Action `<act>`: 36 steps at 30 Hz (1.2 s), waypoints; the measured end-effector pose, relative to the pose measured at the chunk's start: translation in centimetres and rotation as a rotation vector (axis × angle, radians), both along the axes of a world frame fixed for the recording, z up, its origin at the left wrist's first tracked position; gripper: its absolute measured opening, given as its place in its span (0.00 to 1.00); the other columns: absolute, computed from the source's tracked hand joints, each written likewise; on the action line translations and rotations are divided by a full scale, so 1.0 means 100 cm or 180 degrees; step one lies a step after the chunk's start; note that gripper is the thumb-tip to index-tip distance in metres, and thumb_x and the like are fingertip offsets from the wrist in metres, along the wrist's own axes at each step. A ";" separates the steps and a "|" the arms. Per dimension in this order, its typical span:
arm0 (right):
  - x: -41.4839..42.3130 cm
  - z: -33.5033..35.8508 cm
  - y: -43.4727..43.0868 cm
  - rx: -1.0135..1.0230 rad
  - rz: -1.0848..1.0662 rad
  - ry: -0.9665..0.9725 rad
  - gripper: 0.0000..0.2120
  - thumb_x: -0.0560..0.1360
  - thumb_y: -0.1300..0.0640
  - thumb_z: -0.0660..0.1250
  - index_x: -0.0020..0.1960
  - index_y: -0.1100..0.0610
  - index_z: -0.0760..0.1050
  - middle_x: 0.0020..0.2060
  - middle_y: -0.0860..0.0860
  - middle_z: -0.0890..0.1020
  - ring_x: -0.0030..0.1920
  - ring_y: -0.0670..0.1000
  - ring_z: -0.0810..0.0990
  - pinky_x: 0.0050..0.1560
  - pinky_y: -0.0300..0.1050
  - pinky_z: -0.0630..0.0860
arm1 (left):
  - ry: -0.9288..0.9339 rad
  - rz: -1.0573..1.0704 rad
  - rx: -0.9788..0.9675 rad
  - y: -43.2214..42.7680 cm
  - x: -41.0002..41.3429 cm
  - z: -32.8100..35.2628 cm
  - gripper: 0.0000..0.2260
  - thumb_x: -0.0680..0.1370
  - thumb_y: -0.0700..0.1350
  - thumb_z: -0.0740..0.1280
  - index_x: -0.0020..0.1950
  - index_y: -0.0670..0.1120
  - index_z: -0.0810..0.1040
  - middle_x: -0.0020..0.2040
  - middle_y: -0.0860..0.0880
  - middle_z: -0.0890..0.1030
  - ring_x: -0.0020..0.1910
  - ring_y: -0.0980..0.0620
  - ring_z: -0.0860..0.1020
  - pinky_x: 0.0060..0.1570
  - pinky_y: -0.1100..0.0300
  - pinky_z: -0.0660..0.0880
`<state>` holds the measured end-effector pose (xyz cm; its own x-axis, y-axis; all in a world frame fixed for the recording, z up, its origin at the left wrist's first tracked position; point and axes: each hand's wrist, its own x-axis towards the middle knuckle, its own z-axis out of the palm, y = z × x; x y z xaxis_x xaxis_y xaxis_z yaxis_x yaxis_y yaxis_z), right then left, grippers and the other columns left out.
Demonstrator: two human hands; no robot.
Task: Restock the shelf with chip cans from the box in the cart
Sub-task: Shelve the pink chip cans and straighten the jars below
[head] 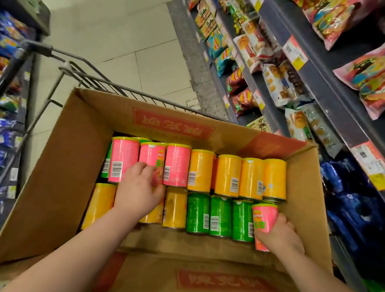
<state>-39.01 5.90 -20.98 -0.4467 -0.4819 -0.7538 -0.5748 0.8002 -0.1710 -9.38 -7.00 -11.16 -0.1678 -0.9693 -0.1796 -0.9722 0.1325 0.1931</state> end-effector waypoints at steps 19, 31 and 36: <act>0.030 0.022 0.014 -0.0341 0.0275 -0.0480 0.34 0.68 0.46 0.72 0.69 0.51 0.62 0.57 0.52 0.73 0.54 0.53 0.77 0.52 0.46 0.75 | 0.0544 0.2221 0.0441 -0.056 0.037 -0.011 0.38 0.69 0.54 0.75 0.71 0.40 0.61 0.66 0.34 0.70 0.64 0.31 0.68 0.62 0.40 0.67; 0.061 0.054 0.010 -0.0684 0.0188 -0.0571 0.32 0.65 0.47 0.73 0.65 0.50 0.65 0.55 0.51 0.77 0.53 0.52 0.78 0.54 0.47 0.76 | 0.1442 0.2053 0.0437 -0.017 0.032 0.024 0.29 0.70 0.50 0.75 0.66 0.42 0.68 0.56 0.44 0.77 0.53 0.41 0.77 0.53 0.49 0.74; 0.077 0.076 0.017 -0.1004 0.0110 -0.0571 0.29 0.63 0.48 0.74 0.61 0.50 0.68 0.52 0.50 0.78 0.51 0.51 0.79 0.53 0.50 0.78 | 0.2005 0.1799 0.0756 0.021 0.018 0.045 0.28 0.68 0.50 0.76 0.64 0.43 0.71 0.54 0.43 0.79 0.47 0.46 0.77 0.50 0.54 0.74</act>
<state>-31.31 7.58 -13.34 -0.3003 -0.7158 -0.6305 -0.5391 0.6726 -0.5069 -7.63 -4.94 -6.71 0.1899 -0.8861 -0.4228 -0.5835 -0.4482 0.6772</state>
